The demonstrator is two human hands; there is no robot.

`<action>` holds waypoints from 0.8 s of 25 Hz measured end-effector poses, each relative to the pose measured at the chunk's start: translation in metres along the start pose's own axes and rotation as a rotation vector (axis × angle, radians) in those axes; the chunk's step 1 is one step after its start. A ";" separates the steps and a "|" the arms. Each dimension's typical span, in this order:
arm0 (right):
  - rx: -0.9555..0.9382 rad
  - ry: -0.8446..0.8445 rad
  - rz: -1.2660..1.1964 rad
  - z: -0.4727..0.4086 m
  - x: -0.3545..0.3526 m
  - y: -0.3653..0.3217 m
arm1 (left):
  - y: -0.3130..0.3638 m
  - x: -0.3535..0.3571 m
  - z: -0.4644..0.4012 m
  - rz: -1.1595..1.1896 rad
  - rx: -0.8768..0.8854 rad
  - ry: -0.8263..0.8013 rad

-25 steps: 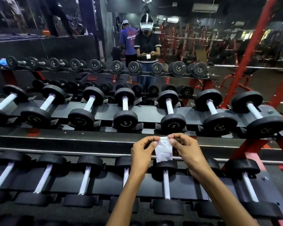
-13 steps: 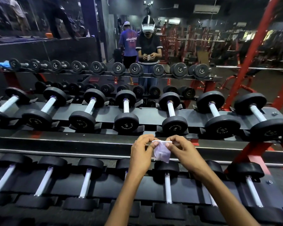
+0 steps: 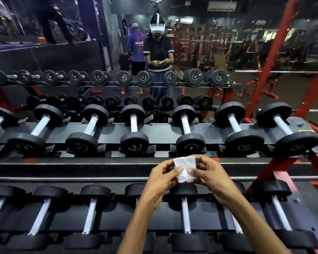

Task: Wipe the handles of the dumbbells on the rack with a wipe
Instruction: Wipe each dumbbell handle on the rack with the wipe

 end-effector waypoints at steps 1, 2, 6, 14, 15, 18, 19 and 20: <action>-0.006 0.008 0.001 -0.003 -0.006 0.000 | 0.000 0.004 -0.004 -0.018 0.000 0.004; -0.007 0.017 -0.013 -0.006 -0.011 0.000 | -0.001 0.008 -0.009 -0.028 -0.002 0.016; 0.028 0.046 -0.094 -0.019 -0.033 0.000 | -0.003 0.028 -0.027 0.023 -0.012 0.066; 0.102 -0.081 -0.122 -0.043 -0.083 -0.003 | -0.025 0.064 -0.058 -0.078 0.054 0.268; 0.102 -0.132 -0.013 -0.048 -0.090 -0.001 | -0.026 0.070 -0.061 -0.132 0.079 0.289; 0.118 -0.216 0.120 -0.063 -0.103 0.002 | -0.029 0.075 -0.073 -0.271 0.115 0.338; 0.108 -0.179 0.115 -0.069 -0.106 0.000 | -0.029 0.071 -0.078 -0.305 0.125 0.368; 0.089 -0.121 0.118 -0.075 -0.110 -0.002 | -0.028 0.064 -0.085 -0.339 0.142 0.427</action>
Point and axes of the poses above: each hand's wrist, its own z-axis away from the middle knuckle, its own x-axis out of the palm, y = z × x, the point moved 1 cm from there along -z, towards the middle knuckle, and after that the axes turned 7 degrees about -y, right-handed, at the moved point
